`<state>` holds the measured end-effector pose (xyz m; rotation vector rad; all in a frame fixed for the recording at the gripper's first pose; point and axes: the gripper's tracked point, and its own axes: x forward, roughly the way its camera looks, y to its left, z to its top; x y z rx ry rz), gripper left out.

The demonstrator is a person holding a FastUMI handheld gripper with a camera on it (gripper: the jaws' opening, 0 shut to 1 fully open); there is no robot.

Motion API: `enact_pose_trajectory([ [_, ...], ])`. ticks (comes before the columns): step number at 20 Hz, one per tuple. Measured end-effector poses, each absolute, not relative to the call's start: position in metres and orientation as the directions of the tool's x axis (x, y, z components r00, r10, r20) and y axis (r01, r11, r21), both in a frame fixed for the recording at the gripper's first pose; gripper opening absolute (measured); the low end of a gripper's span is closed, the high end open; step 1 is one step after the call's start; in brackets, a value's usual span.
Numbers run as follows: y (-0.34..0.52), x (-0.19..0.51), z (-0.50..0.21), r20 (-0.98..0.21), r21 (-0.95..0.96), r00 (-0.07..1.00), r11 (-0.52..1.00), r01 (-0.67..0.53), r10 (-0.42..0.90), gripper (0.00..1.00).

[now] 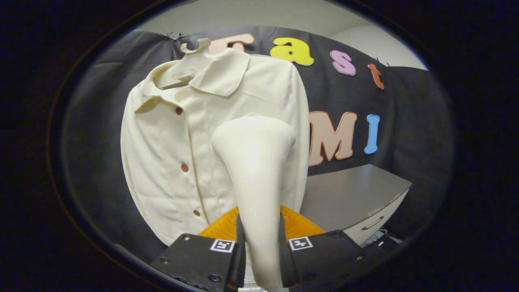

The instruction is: Iron the clothes twice with a garment steamer, once on the left side and once on the right side.

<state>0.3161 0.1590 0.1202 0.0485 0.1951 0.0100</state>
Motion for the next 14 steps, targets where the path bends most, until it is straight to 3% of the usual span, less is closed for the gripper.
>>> enact_pose_trajectory([
  [14,0.159,0.319,-0.029,-0.385,0.022,0.923,1.0,0.005,0.004,0.34],
])
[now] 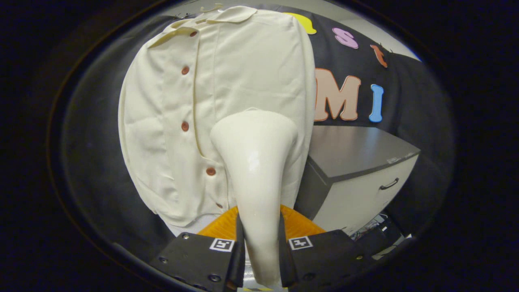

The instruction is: Iron the clothes twice with a garment steamer, once on the left side and once on the right side.

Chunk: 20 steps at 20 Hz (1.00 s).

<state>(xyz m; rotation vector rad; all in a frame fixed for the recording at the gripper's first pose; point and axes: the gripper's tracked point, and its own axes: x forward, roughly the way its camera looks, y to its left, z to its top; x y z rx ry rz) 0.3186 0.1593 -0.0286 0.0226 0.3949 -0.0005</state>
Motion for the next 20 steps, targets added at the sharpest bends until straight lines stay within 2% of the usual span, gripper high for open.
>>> enact_pose_trajectory([
  [7,0.163,0.322,-0.088,-0.451,0.012,0.893,1.0,-0.001,0.007,0.35],
  [20,0.145,0.314,-0.19,-0.585,-0.042,0.808,0.998,0.056,-0.069,0.35],
])
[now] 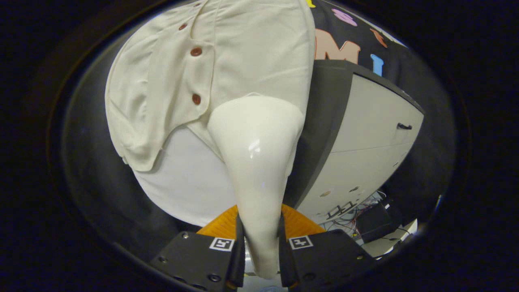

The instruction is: Iron the clothes twice with a garment steamer, once on the left side and once on the right side.

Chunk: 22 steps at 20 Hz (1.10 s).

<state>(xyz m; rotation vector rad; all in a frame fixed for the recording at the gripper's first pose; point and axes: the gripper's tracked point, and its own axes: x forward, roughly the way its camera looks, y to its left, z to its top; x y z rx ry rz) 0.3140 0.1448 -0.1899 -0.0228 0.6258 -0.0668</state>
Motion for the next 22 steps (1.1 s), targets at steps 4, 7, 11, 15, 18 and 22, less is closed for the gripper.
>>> enact_pose_trajectory([
  [4,0.147,0.31,-0.208,-0.611,-0.052,0.788,0.997,0.052,-0.073,0.35],
  [7,0.147,0.304,-0.215,-0.627,-0.062,0.775,0.997,0.046,-0.075,0.35],
  [11,0.152,0.286,-0.213,-0.637,-0.074,0.768,0.997,0.033,-0.072,0.35],
  [15,0.161,0.268,-0.191,-0.601,-0.065,0.796,0.997,0.035,-0.067,0.35],
  [18,0.174,0.255,-0.171,-0.572,-0.078,0.818,0.997,0.028,-0.068,0.35],
  [22,0.197,0.244,-0.148,-0.545,-0.085,0.836,0.996,0.011,-0.056,0.35],
])
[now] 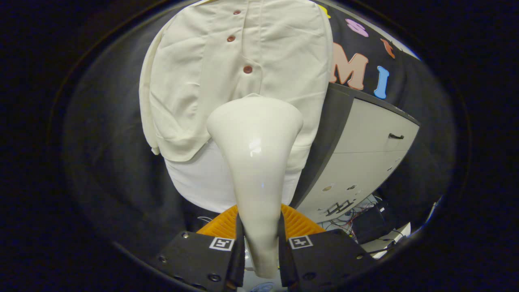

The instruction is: Iron the clothes twice with a garment steamer, once on the left side and once on the right side.

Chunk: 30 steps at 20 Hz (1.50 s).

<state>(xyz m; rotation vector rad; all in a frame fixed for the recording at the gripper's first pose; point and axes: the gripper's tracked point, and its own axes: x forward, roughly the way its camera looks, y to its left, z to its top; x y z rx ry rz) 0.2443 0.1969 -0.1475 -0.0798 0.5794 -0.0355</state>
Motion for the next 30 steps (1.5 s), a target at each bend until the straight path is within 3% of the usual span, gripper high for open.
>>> enact_pose_trajectory([
  [19,0.216,0.175,0.044,-0.22,-0.006,0.975,0.999,-0.048,0.045,0.34],
  [26,0.183,0.15,0.058,-0.11,0.025,0.992,0.998,-0.062,0.064,0.34],
  [30,0.156,0.138,0.037,-0.144,-0.005,0.989,1.0,-0.021,0.02,0.34],
])
